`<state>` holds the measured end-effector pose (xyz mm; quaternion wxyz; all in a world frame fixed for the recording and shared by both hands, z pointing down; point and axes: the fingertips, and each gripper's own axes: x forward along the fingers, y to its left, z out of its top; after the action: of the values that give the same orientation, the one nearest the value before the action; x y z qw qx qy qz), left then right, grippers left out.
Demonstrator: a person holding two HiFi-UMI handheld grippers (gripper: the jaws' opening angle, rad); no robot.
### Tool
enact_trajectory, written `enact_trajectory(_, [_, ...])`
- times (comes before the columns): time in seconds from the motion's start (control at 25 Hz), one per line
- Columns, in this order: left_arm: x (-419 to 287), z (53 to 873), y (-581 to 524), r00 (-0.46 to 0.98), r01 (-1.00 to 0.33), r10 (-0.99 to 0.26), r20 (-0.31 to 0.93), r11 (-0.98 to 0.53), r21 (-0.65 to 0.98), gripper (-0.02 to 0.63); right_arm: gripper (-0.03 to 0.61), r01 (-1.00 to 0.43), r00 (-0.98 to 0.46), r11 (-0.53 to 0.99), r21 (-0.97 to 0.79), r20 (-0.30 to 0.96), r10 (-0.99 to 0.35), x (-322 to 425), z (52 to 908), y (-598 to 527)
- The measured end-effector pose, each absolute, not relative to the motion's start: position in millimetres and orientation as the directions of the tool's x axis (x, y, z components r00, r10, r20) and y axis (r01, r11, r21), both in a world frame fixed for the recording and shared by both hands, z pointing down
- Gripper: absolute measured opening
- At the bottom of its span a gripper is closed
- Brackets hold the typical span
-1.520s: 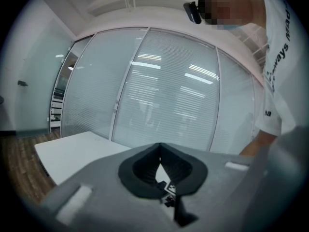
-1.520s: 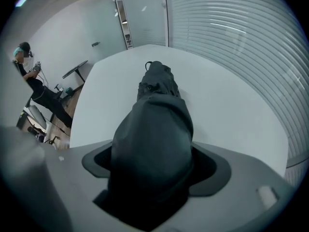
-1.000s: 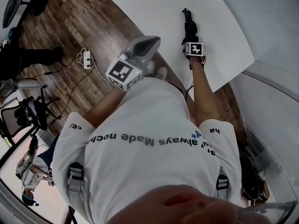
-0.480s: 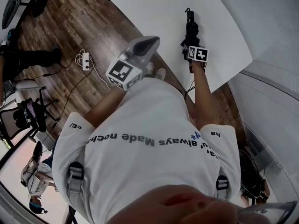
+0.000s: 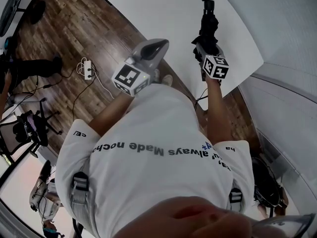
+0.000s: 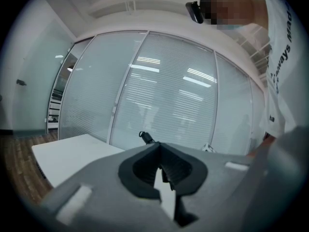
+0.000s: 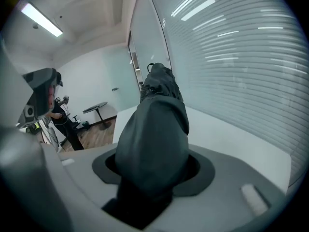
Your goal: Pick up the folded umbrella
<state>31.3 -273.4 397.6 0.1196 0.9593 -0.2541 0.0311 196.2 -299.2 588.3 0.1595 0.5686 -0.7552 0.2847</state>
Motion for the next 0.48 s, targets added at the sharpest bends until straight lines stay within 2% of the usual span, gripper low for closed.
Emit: enact_trajectory(0.48, [33.4,383.6,-273.0,0.879,-0.477,-0.469,0.089,-0.852,0.215,0.000,0.242,-0.937,-0.339,0.303,-0.175,0.239,-0.910,170.8,430.9,-266.8])
